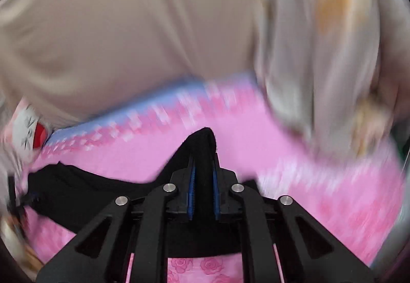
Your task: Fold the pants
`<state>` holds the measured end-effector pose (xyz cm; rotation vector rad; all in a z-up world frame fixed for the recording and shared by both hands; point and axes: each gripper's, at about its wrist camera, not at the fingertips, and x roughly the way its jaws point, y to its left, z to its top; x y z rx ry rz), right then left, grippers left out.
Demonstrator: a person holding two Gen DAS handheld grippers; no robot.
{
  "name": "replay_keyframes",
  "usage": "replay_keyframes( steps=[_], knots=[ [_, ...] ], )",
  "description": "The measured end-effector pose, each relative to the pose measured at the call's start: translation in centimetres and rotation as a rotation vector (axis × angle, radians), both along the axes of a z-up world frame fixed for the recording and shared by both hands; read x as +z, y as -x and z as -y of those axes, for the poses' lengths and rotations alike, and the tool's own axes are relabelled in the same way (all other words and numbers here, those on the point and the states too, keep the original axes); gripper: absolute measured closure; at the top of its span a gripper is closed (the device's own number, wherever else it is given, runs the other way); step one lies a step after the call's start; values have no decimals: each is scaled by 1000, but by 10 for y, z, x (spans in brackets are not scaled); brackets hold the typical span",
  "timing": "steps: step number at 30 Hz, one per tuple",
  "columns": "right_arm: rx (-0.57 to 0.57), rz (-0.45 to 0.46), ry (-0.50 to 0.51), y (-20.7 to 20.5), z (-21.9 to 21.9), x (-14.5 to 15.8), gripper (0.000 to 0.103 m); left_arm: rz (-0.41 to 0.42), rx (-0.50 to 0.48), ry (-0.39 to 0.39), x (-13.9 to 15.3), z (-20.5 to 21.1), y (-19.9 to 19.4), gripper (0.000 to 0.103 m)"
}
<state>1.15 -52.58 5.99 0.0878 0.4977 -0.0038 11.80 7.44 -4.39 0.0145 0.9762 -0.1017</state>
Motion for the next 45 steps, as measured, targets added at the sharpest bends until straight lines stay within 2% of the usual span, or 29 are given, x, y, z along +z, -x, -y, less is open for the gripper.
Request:
replay_keyframes(
  steps=[2,3,4,5,7,8,9,10,12,15,17,18,19,20,21,22,25,27,28,29,30,31,32,34,37,40,42,43,45],
  knots=[
    [-25,-54,108,26,5,-31,82,-8,-3,-14,-6,-4,5,48],
    [-72,-113,141,34,11,-50,60,-7,-2,-15,-9,-6,7,48],
    [-157,-205,179,47,22,-77,51,-1,0,-13,-10,-9,11,48],
    [-194,-247,175,57,29,-90,50,0,2,-11,-9,-10,13,47],
    [-246,-263,84,82,46,-99,50,-3,5,-13,-7,-10,13,48],
    [-257,-238,-2,94,54,-95,50,-6,2,-14,-6,-9,11,48],
    [-253,-216,-67,98,58,-90,42,-6,-1,-14,-5,-7,10,48],
    [-236,-195,-135,97,60,-83,26,-3,-5,-14,-2,-4,7,48],
    [-171,-160,-238,78,63,-70,17,9,-14,-5,2,3,3,48],
    [-107,-220,-271,28,59,-67,17,24,-27,32,6,15,1,47],
    [-95,-314,-261,-17,56,-85,17,25,-41,52,6,24,3,47],
    [-82,-341,-252,-32,54,-90,28,27,-44,52,7,26,4,47],
    [-55,-358,-242,-47,49,-94,76,28,-46,52,6,28,5,47],
    [-48,-370,-195,-64,42,-90,90,29,-46,52,7,29,6,47],
    [-45,-346,-157,-71,35,-79,91,29,-42,52,7,29,6,46],
    [-12,-264,-109,-72,22,-50,92,25,-35,53,8,27,6,44],
    [74,58,20,-20,-8,31,92,22,-14,48,9,23,6,44],
    [80,144,125,20,-13,40,87,24,-11,46,10,18,9,44],
    [63,146,195,38,-14,30,75,28,-8,47,11,14,12,44],
    [13,90,253,57,-8,5,62,29,-5,49,10,14,12,44],
    [-34,19,258,69,1,-18,33,27,0,51,9,11,15,44],
    [-75,-64,239,81,15,-42,23,22,6,50,8,8,16,44],
    [-130,-153,197,99,31,-68,24,19,10,48,7,7,17,44],
    [-204,-225,89,129,53,-93,24,4,15,45,5,6,15,44],
    [-233,-152,-165,150,73,-88,22,4,2,38,9,16,7,44],
    [-182,-160,-296,121,75,-78,22,25,-22,72,17,32,1,44],
    [-121,-209,-384,79,74,-82,23,41,-43,104,23,44,1,44],
    [-103,-234,-391,59,69,-85,23,46,-52,113,25,48,2,44],
    [-88,-308,-312,19,52,-97,23,55,-71,124,27,57,5,40]
  ],
)
